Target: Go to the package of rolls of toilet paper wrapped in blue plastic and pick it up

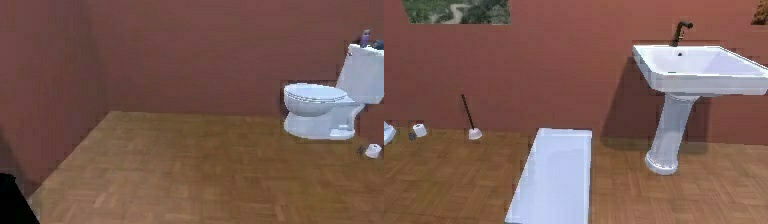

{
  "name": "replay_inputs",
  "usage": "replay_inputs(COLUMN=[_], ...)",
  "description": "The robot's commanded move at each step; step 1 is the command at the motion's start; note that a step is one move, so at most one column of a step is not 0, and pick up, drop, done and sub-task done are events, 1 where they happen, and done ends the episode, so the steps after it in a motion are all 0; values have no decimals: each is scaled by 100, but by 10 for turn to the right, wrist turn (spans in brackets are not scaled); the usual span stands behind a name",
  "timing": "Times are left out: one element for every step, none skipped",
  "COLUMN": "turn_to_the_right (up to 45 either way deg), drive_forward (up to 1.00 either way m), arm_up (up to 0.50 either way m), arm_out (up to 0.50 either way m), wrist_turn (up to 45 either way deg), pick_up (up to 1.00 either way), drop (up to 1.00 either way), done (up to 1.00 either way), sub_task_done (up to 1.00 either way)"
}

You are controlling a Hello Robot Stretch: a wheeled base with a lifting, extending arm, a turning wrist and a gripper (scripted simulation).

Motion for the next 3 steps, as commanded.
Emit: replay_inputs(turn_to_the_right=[0,-390,0], drive_forward=[40,0,100], arm_up=[0,0,0], arm_out=[0,0,0], wrist_turn=[0,0,0], pick_up=[0,0,0], drop=[0,0,0], done=[0,0,0], sub_task_done=[0,0,0])
